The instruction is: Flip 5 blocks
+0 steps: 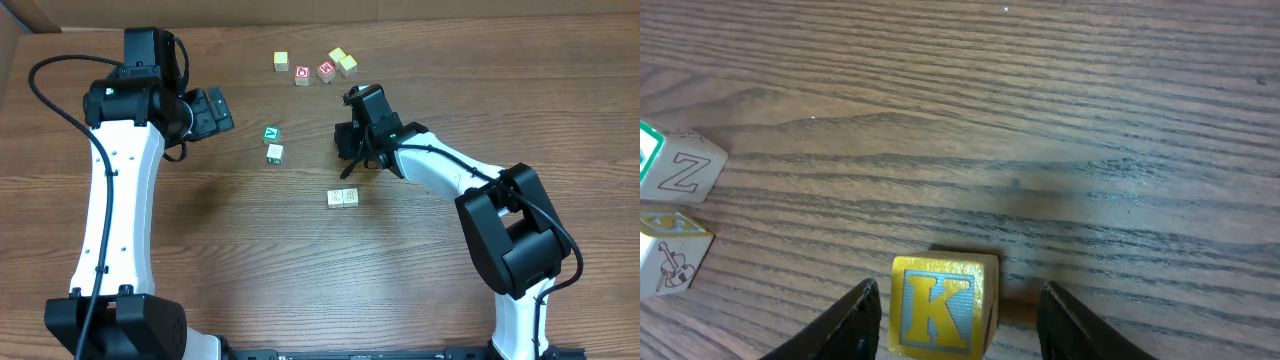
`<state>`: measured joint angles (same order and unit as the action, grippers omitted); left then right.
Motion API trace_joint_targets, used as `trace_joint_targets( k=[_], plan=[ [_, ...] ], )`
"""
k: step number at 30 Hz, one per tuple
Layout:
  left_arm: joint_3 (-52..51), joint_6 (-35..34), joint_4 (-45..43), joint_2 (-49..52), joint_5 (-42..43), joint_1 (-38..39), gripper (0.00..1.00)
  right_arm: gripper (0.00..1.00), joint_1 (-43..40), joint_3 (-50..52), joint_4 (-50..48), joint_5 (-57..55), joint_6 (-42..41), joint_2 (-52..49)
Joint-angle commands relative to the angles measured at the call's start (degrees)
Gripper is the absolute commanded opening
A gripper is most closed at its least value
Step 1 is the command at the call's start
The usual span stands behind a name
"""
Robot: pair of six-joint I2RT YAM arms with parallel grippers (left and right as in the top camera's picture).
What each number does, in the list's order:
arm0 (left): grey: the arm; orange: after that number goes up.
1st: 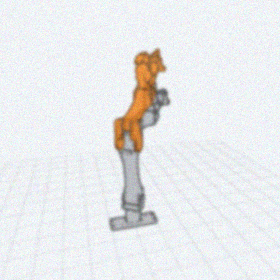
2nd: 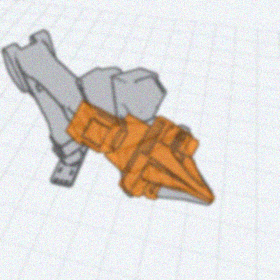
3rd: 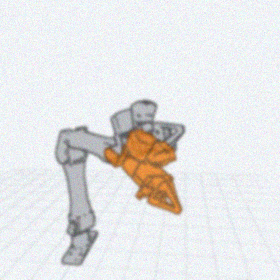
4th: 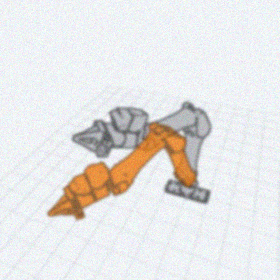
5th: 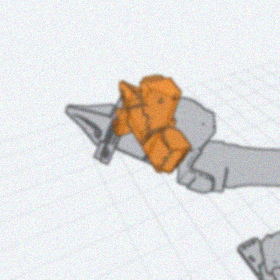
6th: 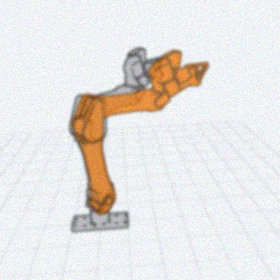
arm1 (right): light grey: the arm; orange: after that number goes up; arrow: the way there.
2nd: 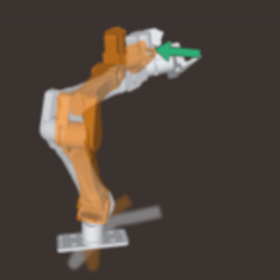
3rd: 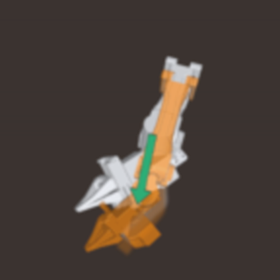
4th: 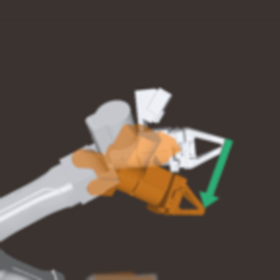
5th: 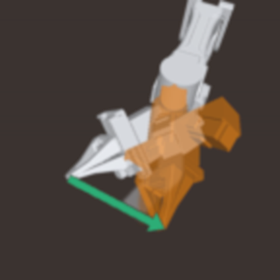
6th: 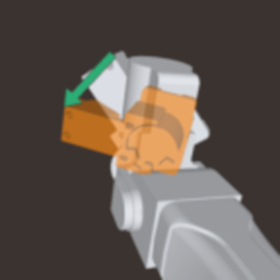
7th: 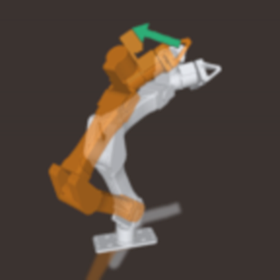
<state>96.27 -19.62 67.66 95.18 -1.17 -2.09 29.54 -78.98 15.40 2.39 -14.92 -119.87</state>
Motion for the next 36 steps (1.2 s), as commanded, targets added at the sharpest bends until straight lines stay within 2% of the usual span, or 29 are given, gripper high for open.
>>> trace_joint_targets(
  k=[1, 7, 22, 36],
  plan=[
    [1.44, -1.20, -0.20, 0.39, -0.74, 0.24, 1.00, 0.52, 0.85, -1.33, -0.39, -0.83, 1.44, 0.11],
    [1.44, -1.20, -0.20, 0.39, -0.74, 0.24, 1.00, 0.56, 1.99, -1.33, -1.25, -1.49, 1.51, 0.04],
    [1.44, -1.18, -0.22, 0.39, -0.74, 0.24, 1.00, 0.55, 2.38, -0.92, -0.37, -7.82, 1.51, 0.04],
    [1.44, -1.20, -0.22, 0.39, -0.74, 0.24, 1.00, 0.54, 2.38, -0.92, -1.25, -7.87, 1.49, -1.38]
  ],
)
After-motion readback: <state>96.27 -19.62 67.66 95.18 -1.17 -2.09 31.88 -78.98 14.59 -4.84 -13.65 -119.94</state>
